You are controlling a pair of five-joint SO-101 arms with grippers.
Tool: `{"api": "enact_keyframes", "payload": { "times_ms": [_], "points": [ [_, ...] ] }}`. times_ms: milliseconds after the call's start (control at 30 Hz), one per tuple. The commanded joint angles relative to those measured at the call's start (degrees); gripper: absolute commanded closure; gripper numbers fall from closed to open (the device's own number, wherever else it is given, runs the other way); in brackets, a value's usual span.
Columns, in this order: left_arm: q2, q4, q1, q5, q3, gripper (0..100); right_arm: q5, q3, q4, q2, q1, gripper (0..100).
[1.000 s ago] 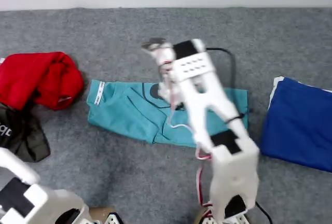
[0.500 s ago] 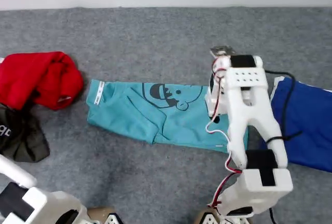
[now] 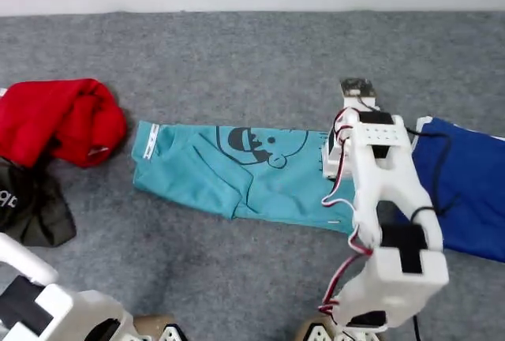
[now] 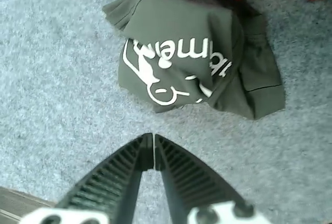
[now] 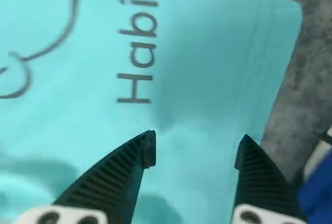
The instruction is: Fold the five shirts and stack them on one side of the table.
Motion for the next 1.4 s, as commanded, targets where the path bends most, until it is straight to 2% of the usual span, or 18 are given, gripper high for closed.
{"api": "enact_keyframes", "payload": {
  "times_ms": [0,133,200,333,400,533,800,900,1000,1133,1367],
  "points": [
    [-2.29,1.05,1.85,-0.18,-0.31,98,-0.62,-0.35,-2.68,3.74,1.1,74.1],
    [-2.29,1.05,3.87,-0.18,-0.31,98,-0.62,-2.11,-0.13,6.55,0.57,75.5],
    [-2.29,1.05,4.57,-0.18,-0.31,98,-0.18,-2.55,0.57,7.08,0.04,81.3],
    [-2.29,1.05,4.84,-0.18,-0.31,98,-0.09,-2.46,2.15,7.16,0.22,99.8],
    [-2.29,1.05,4.57,-0.18,-0.31,98,0.18,-2.64,3.65,6.99,0.48,97.5],
    [-2.29,1.05,4.48,-0.18,-0.31,98,6.51,-2.55,5.67,4.09,1.71,98.9],
    [-2.46,1.14,3.87,-0.18,-0.31,98,25.23,-2.73,6.9,-7.52,14.02,99.0],
    [-2.46,1.14,3.25,-0.18,-0.31,98,30.15,-3.78,10.51,-10.07,15.87,99.0],
    [-2.37,1.14,2.9,-0.18,-0.31,98,31.47,-6.68,17.19,-13.14,11.91,99.0],
    [-2.37,1.14,3.08,-0.18,-0.22,98,30.95,-10.73,23.87,-17.8,1.36,99.0],
    [-2.81,1.14,3.08,0.18,-0.22,98,22.68,-15.47,25.54,-20.0,-19.47,99.0]
  ]
}}
